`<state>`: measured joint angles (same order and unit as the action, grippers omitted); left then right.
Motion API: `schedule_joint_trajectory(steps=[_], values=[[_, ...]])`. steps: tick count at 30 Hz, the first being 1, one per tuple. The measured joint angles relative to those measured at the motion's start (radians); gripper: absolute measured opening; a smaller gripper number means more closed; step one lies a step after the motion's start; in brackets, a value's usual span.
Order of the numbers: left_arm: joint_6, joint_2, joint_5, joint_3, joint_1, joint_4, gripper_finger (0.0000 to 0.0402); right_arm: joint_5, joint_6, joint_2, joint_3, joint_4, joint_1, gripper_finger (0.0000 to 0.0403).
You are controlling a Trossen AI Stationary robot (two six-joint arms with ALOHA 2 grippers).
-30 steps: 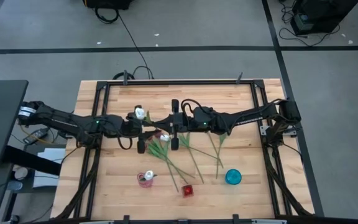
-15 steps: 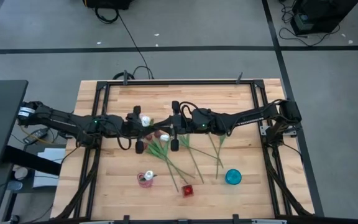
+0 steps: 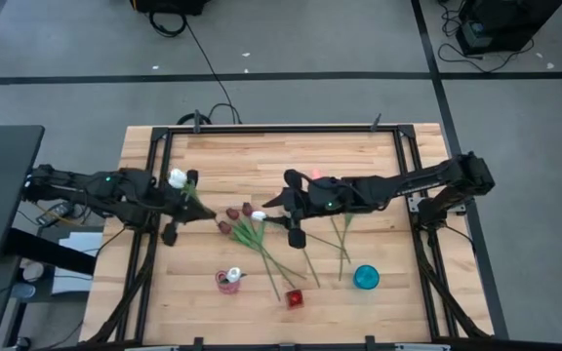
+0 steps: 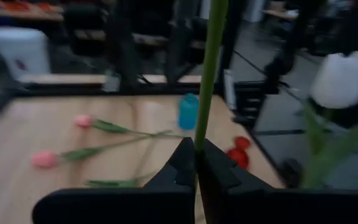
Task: Sort flowers into vase by color
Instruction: Put the right white flower into the pink vase
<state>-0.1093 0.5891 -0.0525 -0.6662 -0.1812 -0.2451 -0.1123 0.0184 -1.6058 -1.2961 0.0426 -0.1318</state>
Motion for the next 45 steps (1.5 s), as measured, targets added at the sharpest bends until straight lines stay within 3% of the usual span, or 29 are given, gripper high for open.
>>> schedule_joint_trajectory(steps=[3,10,18,24,35,38,45], values=[[-0.05,0.005,-0.05,0.001,-0.031,0.002,0.0008,-0.049,0.039,0.0,0.007,0.06,-0.001,0.0171],[-0.078,0.08,-0.054,0.034,-0.142,0.089,0.0008,-0.07,0.144,0.016,0.069,0.208,0.029,0.017],[-0.114,0.135,-0.035,0.071,-0.254,0.272,0.0008,-0.079,0.173,0.041,0.119,0.205,0.064,0.017],[-0.131,0.16,0.028,0.085,-0.3,0.271,0.0008,-0.077,0.173,0.041,0.128,0.187,0.064,0.017],[-0.107,0.281,0.041,0.083,-0.337,0.269,0.0008,-0.077,0.173,0.041,0.128,0.183,0.064,0.017],[-0.101,0.3,0.042,0.083,-0.337,0.259,0.0028,-0.076,0.194,0.041,0.128,0.196,0.064,0.017],[-0.079,0.287,0.068,0.083,-0.336,0.098,0.0143,-0.038,0.255,0.041,0.128,0.348,0.074,0.0187]])
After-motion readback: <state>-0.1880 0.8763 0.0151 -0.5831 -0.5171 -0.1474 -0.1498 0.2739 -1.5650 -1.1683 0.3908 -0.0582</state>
